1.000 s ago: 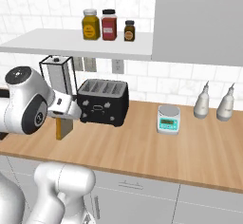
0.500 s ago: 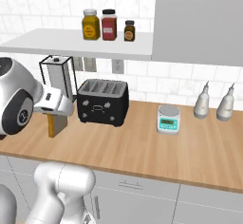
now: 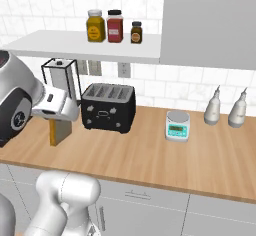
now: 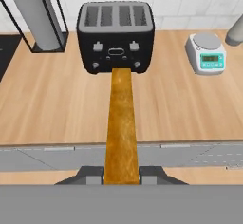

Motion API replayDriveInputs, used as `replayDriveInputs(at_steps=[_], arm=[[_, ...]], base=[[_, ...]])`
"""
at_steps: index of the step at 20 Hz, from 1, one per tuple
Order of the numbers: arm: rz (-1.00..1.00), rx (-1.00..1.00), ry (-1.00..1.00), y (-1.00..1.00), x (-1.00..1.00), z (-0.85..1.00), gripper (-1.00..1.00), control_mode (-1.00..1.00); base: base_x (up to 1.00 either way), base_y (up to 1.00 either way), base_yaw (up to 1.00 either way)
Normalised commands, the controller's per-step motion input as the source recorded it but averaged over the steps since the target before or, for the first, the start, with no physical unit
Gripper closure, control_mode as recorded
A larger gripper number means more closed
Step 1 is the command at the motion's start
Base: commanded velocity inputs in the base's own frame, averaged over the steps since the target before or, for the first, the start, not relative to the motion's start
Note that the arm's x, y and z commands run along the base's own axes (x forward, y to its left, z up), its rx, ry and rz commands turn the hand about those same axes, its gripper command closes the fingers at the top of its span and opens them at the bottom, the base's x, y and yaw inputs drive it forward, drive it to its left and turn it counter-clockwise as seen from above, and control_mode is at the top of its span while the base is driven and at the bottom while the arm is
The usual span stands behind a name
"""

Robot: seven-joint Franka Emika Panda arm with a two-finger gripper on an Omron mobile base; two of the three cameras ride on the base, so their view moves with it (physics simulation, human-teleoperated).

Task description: Start the toaster. Once the lever pops up, take the bread to the plate on the dining counter.

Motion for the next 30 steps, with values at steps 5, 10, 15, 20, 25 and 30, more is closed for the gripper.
replayDriveInputs(at_steps=[5, 10, 15, 20, 25, 30], arm=[[0.0, 0.0, 0.0, -0.08, -0.04, 0.0, 1.0, -1.0], [0.0, 0.0, 0.0, 0.0, 0.0, 0.0, 1.0, 1.0], [0.0, 0.0, 0.0, 0.0, 0.0, 0.0, 1.0, 1.0], [0.0, 0.0, 0.0, 0.0, 0.0, 0.0, 1.0, 1.0], [0.0, 0.0, 0.0, 0.0, 0.0, 0.0, 1.0, 1.0], [0.0, 0.0, 0.0, 0.0, 0.0, 0.0, 1.0, 1.0]], base=[[0.0, 0.0, 0.0], [-0.43, 0.0, 0.04], [-0.9, 0.01, 0.7], [-0.66, 0.0, 0.97], [-0.23, 0.0, 1.0], [-0.16, 0.0, 1.0]])
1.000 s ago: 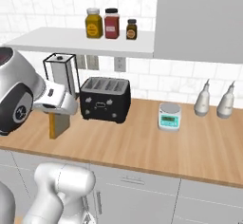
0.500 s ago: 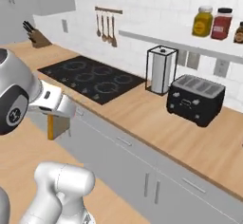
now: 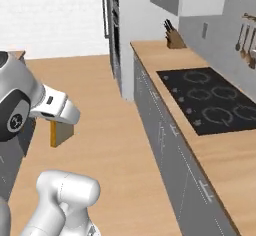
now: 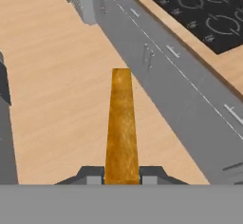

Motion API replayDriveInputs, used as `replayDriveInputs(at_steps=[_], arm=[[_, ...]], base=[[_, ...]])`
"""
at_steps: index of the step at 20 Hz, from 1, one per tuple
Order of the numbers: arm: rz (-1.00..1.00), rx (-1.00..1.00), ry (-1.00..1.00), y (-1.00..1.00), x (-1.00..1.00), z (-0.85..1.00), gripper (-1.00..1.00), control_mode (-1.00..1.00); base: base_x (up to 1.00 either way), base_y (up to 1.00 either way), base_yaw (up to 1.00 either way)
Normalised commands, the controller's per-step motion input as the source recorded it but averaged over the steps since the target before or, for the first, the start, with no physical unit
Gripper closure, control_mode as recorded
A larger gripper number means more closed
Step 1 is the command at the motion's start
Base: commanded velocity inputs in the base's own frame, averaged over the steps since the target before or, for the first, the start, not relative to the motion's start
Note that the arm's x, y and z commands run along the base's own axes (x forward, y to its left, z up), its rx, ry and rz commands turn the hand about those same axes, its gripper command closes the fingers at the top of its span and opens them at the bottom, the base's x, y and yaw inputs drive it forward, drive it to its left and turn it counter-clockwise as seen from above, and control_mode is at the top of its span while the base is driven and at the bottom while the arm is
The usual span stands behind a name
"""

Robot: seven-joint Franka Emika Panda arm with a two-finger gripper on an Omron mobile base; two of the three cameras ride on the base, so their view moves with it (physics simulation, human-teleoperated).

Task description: Start the toaster. Once the lever pops up, take the bread to the plate on the dining counter.

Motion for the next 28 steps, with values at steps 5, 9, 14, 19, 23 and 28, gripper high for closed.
replayDriveInputs(at_steps=[5, 9, 14, 19, 23, 28], arm=[[0.0, 0.0, 0.0, 0.0, 0.0, 0.0, 1.0, 1.0], [0.0, 0.0, 0.0, 0.0, 0.0, 0.0, 1.0, 1.0], [0.0, 0.0, 0.0, 0.0, 0.0, 0.0, 1.0, 1.0], [0.0, 0.0, 0.0, 0.0, 0.0, 0.0, 1.0, 1.0], [0.0, 0.0, 0.0, 0.0, 0.0, 0.0, 1.0, 1.0], [0.0, 0.0, 0.0, 0.0, 0.0, 0.0, 1.0, 1.0]], base=[[-0.07, 0.0, 1.0], [-0.04, 0.0, 1.0], [-0.13, 0.0, 1.0], [-0.27, 0.01, 1.0], [-0.48, 0.32, 0.98], [-0.6, 0.83, 0.73]])
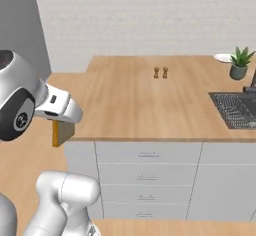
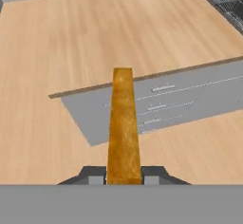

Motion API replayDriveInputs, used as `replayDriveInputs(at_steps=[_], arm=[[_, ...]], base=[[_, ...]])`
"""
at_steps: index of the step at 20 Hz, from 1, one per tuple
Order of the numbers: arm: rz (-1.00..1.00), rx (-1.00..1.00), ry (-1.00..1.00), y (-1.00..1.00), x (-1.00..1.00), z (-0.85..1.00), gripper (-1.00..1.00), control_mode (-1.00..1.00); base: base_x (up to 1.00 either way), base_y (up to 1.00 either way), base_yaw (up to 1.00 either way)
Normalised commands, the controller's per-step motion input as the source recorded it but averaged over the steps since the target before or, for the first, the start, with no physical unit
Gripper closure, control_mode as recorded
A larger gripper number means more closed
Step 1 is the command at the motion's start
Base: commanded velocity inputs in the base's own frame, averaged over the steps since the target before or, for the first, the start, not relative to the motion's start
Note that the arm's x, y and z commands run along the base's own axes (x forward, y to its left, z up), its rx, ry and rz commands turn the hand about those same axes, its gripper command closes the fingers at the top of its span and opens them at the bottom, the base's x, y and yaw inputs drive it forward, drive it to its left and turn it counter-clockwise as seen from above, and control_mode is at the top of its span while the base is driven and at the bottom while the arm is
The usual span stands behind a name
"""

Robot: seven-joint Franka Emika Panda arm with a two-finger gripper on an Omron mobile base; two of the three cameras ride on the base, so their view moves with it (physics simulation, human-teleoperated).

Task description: Start the toaster. Once the lever pops up, take the bread to the plate on the dining counter.

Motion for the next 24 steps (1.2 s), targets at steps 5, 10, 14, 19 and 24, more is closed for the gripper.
replayDriveInputs(at_steps=[5, 10, 14, 19, 24], arm=[[0.0, 0.0, 0.0, 0.0, 0.0, 0.0, 1.0, 1.0], [0.0, 0.0, 0.0, 0.0, 0.0, 0.0, 1.0, 1.0], [0.0, 0.0, 0.0, 0.0, 0.0, 0.0, 1.0, 1.0], [0.0, 0.0, 0.0, 0.0, 0.0, 0.0, 1.0, 1.0], [0.0, 0.0, 0.0, 0.0, 0.0, 0.0, 1.0, 1.0]], base=[[0.0, 1.0, 0.07], [-0.06, 1.0, 0.07], [0.03, 1.0, 0.06], [0.98, 1.0, 0.0], [1.0, 0.93, 0.0]])
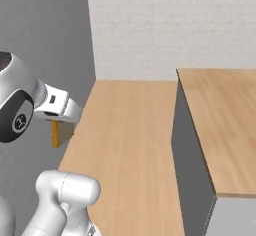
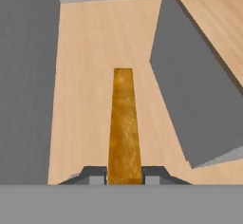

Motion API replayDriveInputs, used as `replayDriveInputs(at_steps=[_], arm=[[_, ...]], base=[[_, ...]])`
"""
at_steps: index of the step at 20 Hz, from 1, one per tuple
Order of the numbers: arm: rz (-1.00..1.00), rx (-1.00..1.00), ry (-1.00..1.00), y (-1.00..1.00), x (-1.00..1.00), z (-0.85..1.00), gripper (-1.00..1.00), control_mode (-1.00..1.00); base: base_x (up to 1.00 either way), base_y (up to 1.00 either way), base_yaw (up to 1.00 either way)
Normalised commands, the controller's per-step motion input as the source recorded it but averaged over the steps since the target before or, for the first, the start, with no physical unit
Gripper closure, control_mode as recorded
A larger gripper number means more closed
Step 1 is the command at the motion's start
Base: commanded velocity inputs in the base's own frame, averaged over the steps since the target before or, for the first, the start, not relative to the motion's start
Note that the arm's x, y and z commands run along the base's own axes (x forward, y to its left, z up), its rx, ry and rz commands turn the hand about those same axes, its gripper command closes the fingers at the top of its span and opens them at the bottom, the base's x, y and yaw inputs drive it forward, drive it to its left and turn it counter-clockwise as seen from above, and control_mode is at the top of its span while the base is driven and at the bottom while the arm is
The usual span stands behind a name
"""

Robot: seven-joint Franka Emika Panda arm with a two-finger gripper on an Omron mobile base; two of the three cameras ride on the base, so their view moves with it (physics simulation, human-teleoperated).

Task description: Start the toaster. Once the lever pops up, take the bread to the plate on the dining counter.

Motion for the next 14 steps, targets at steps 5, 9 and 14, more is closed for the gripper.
replayDriveInputs(at_steps=[5, 9, 14], arm=[[0.0, 0.0, 0.0, 0.0, 0.0, 0.0, 1.0, 1.0], [0.0, 0.0, 0.0, 0.0, 0.0, 0.0, 1.0, 1.0], [0.0, 0.0, 0.0, 0.0, 0.0, 0.0, 1.0, 1.0]], base=[[1.0, 0.65, 0.0], [1.0, 0.18, 0.0], [1.0, 0.0, 0.0]])
